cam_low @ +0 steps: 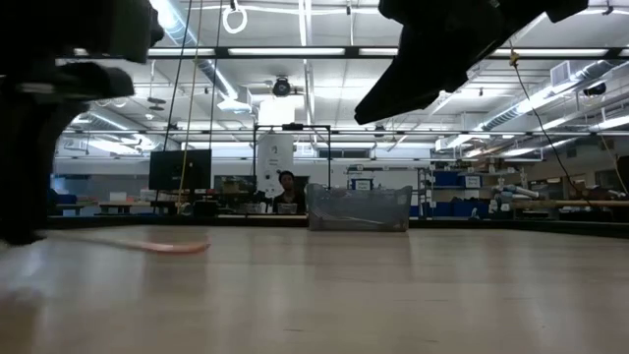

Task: Sort silverware by color (type)
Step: Put the orange fork into the black bin

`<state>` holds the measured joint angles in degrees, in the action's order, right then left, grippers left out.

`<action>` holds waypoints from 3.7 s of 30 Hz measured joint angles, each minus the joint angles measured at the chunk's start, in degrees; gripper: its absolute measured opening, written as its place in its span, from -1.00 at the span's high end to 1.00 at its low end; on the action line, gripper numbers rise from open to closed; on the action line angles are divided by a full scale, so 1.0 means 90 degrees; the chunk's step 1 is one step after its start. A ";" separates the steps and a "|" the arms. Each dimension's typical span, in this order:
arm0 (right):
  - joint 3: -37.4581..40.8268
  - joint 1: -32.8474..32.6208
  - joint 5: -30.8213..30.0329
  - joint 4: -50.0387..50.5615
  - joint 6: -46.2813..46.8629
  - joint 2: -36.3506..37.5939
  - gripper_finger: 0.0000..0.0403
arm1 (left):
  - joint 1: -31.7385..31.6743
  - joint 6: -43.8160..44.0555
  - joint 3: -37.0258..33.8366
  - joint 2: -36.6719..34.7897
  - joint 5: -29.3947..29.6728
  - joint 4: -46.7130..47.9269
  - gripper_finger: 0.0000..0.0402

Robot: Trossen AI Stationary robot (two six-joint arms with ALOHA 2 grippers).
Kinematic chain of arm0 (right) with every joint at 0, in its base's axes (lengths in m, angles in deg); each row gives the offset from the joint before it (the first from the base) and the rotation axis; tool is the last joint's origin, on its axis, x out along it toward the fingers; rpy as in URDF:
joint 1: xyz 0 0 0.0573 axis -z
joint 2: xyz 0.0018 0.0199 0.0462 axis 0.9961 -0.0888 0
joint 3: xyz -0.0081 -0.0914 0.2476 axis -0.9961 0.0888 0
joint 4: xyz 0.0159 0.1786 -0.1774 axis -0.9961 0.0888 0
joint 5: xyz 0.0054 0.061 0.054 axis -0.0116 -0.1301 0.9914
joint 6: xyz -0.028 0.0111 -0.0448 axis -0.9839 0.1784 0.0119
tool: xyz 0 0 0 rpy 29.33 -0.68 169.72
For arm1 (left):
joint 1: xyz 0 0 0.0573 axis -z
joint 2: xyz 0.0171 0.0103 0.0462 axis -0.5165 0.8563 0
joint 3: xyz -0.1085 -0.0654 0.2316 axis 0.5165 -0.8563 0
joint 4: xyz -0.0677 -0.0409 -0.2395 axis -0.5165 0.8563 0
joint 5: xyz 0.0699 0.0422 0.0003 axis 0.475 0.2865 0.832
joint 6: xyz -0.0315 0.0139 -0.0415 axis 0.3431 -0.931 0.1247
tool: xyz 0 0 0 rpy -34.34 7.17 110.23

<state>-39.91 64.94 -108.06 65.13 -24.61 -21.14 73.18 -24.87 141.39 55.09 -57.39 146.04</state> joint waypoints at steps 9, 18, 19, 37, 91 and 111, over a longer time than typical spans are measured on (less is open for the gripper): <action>0.0000 -0.0582 -0.0229 0.0047 0.0246 0.0000 0.27 | -0.0315 -0.0981 0.0070 -0.0010 0.0645 0.0511 0.94; 0.0001 -0.0738 -0.0250 0.0459 0.0186 0.0000 0.27 | -0.0792 -0.2500 0.0075 -0.0097 0.0913 0.0482 0.94; 0.0002 -0.0738 -0.0279 0.0555 0.0214 0.0000 0.27 | -0.0825 -0.2651 0.0074 -0.0141 0.1011 0.0507 0.94; 0.0002 -0.1285 -0.0877 0.1221 0.1135 0.0092 0.27 | -0.1620 -0.4531 0.0063 -0.0947 0.2331 0.0512 0.94; 0.0000 -0.1450 -0.2133 0.2065 0.1664 0.0304 0.27 | -0.4933 -0.8608 -0.1431 -0.1911 0.1131 -0.4362 0.92; 0.0000 -0.1455 -0.2179 0.1876 0.2318 0.0304 0.27 | -0.6739 -0.9564 -0.1431 -0.1892 -0.1592 -0.6678 0.91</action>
<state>-39.91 51.85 -127.67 82.01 -3.74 -18.41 12.53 -110.94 128.52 38.06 -71.72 85.93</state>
